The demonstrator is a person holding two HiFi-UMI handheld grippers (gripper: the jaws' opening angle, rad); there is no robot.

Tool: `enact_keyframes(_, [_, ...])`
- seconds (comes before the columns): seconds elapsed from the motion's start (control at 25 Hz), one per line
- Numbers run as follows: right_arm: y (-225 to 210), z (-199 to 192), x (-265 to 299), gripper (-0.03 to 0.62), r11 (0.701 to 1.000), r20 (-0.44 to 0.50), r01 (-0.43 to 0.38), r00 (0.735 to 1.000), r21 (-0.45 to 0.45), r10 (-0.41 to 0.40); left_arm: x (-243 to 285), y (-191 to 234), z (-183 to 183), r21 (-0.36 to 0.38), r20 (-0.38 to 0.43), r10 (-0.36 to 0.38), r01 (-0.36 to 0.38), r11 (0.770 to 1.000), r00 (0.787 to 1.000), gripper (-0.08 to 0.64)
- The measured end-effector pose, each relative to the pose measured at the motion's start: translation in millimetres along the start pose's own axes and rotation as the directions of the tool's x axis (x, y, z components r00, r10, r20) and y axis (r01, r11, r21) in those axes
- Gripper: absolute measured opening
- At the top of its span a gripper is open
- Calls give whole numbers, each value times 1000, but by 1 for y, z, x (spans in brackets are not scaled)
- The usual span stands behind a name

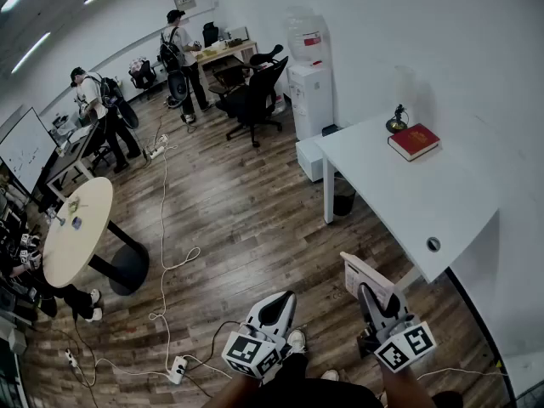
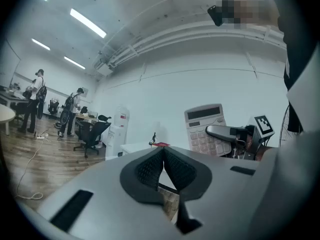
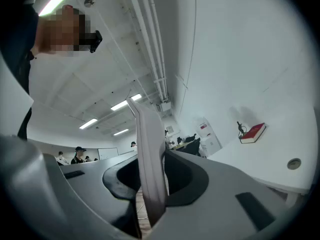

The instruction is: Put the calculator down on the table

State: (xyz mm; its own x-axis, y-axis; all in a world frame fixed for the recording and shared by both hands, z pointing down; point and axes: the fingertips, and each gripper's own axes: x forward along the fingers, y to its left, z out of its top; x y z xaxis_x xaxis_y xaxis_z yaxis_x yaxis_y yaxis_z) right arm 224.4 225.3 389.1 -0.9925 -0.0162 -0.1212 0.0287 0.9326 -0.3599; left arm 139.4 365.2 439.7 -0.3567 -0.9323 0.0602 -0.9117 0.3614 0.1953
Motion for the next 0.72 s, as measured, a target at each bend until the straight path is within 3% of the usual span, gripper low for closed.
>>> enact_keyframes(0.2, [-3, 2, 5, 118, 1000, 4, -4, 1000, 21, 4, 11, 0, 9, 6, 27, -7, 7, 1000, 1000, 20])
enact_keyframes(0.72, [-14, 11, 43, 123, 999, 21, -32, 999, -6, 32, 47, 24, 5, -23, 5, -37, 37, 999, 999, 20])
